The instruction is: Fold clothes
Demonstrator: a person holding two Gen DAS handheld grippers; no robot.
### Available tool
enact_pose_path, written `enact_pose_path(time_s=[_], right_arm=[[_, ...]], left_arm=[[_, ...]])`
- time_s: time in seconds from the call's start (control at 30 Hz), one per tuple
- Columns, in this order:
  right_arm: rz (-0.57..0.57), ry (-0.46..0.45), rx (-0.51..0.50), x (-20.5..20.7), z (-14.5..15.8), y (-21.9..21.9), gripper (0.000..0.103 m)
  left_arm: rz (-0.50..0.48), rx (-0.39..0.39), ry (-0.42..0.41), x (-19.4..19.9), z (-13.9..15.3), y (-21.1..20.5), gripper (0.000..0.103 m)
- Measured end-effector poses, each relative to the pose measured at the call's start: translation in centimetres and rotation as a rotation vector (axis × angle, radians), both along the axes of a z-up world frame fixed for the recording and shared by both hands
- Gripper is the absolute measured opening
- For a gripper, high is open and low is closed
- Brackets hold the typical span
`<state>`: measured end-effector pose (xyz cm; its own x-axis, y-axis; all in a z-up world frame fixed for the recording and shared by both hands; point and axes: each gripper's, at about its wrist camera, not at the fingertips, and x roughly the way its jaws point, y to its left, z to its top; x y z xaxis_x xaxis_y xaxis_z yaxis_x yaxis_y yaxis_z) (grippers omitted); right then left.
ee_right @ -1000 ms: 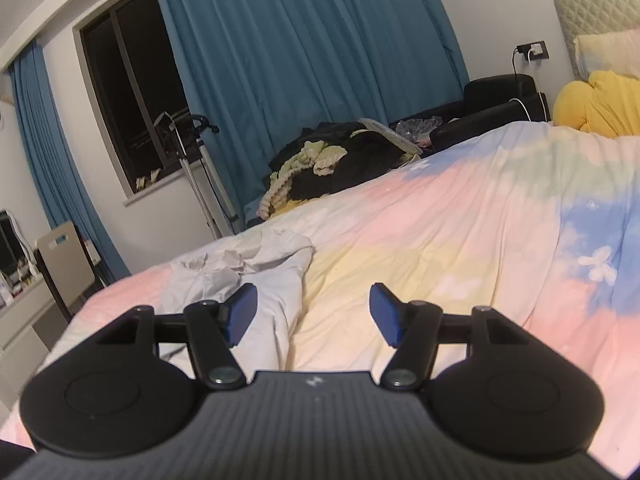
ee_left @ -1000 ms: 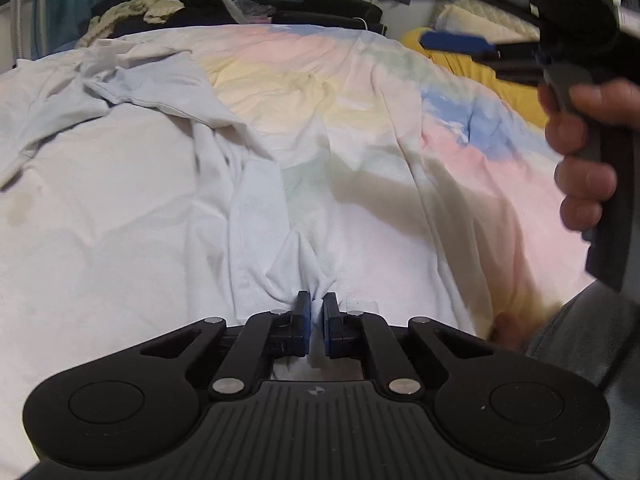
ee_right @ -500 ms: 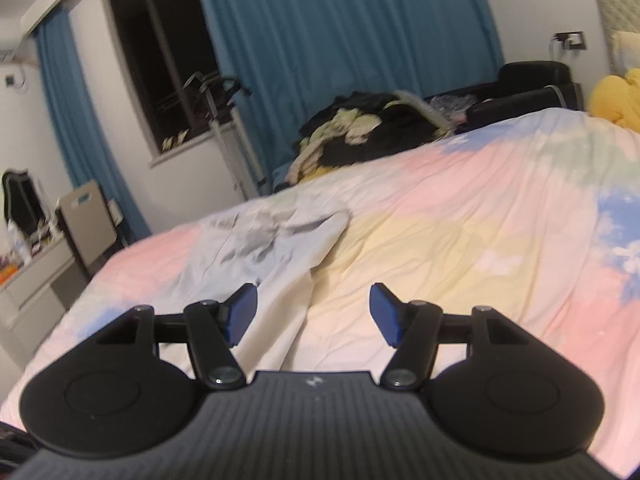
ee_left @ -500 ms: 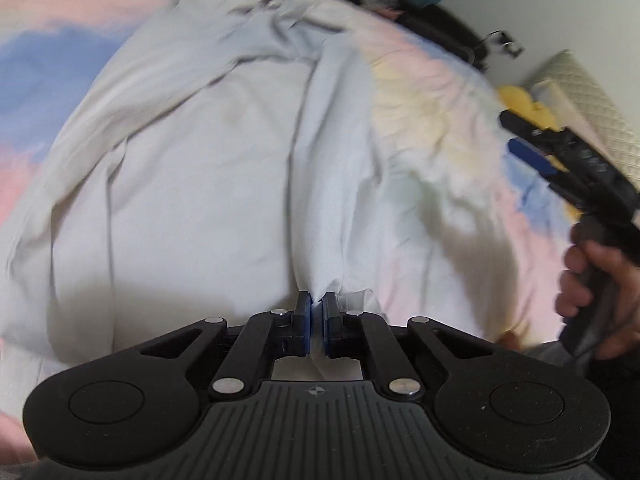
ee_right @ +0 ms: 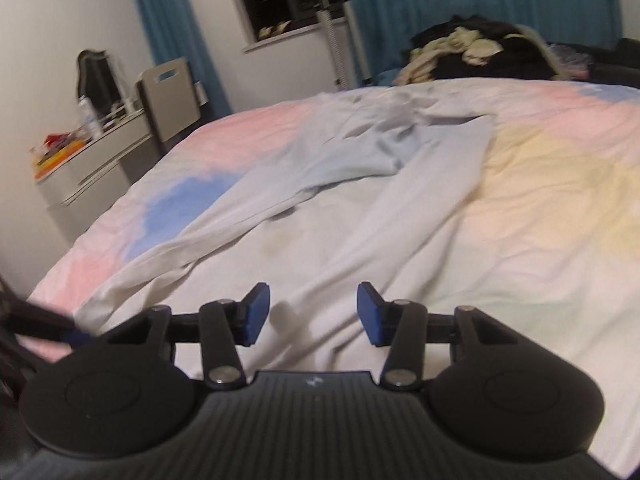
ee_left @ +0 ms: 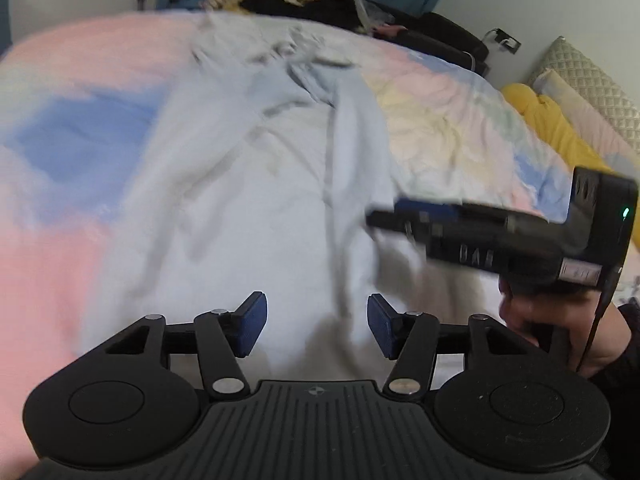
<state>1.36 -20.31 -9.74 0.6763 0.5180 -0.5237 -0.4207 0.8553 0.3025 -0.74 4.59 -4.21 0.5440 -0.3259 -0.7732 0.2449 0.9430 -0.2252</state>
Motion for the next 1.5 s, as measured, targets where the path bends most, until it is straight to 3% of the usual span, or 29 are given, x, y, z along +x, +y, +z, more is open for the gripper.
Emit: enact_pose_path(time_s=[0.1,0.2,0.3,0.33,0.37,0.4,0.47,0.67,0.83,0.93,1.07,1.1,1.2,1.27,1.4,1.5], right_arm=[[0.051,0.053,-0.087,0.5,-1.5,2.3,0.041],[0.061,0.088,-0.124,1.3,-2.6,3.0,0.041],[0.052,0.104,-0.086,1.4,-2.5,2.4,0.041],[0.05,0.107,-0.074,1.4,-2.4,2.2,0.041],[0.049,0.107,-0.068,1.3,-2.2,2.0,0.041],[0.047,0.108,-0.062,1.2,-2.1,1.9,0.041],[0.042,0.11,-0.05,1.1,-2.0,1.6,0.041],[0.02,0.121,-0.021,1.0,-1.9,0.8,0.041],[0.013,0.129,-0.008,1.0,-2.0,0.5,0.041],[0.001,0.134,0.011,0.8,-2.0,0.1,0.041],[-0.038,0.148,0.079,-0.1,-1.5,-1.4,0.041],[-0.055,0.15,0.099,-0.4,-1.2,-1.9,0.042],[-0.1,0.168,0.147,-1.6,-0.4,-3.4,0.054],[-0.121,0.211,0.156,-2.2,-0.6,-3.9,0.056],[-0.15,0.355,0.225,-2.8,-1.8,-4.4,0.057],[-0.146,0.437,0.265,-3.2,-2.5,-4.0,0.057]], left_arm=[[0.058,0.139,-0.035,0.6,1.6,3.0,0.075],[0.098,0.264,0.006,2.0,1.4,4.7,0.075],[0.066,0.275,0.122,3.2,-0.4,5.2,0.072],[0.043,0.278,0.142,3.4,-1.0,4.9,0.069],[0.02,0.282,0.161,3.5,-1.5,4.5,0.05],[0.004,0.297,0.172,3.5,-1.8,4.2,0.023],[-0.045,0.322,0.145,3.0,-1.4,3.1,0.005],[-0.214,0.326,0.021,-0.2,2.4,-1.5,0.004],[-0.276,0.333,0.065,0.3,-1.6,-4.3,0.005],[-0.274,0.321,0.118,1.3,-4.2,-4.4,0.014],[-0.33,0.208,0.125,0.5,-2.9,-3.6,0.076],[-0.349,0.186,0.098,-0.2,-1.8,-3.3,0.086],[-0.347,0.129,0.032,-1.3,0.8,-1.1,0.088],[-0.287,0.064,0.026,-0.6,1.5,1.1,0.089],[-0.114,0.013,0.074,2.5,0.1,4.4,0.088],[-0.081,0.013,0.157,4.5,-2.1,4.7,0.086]])
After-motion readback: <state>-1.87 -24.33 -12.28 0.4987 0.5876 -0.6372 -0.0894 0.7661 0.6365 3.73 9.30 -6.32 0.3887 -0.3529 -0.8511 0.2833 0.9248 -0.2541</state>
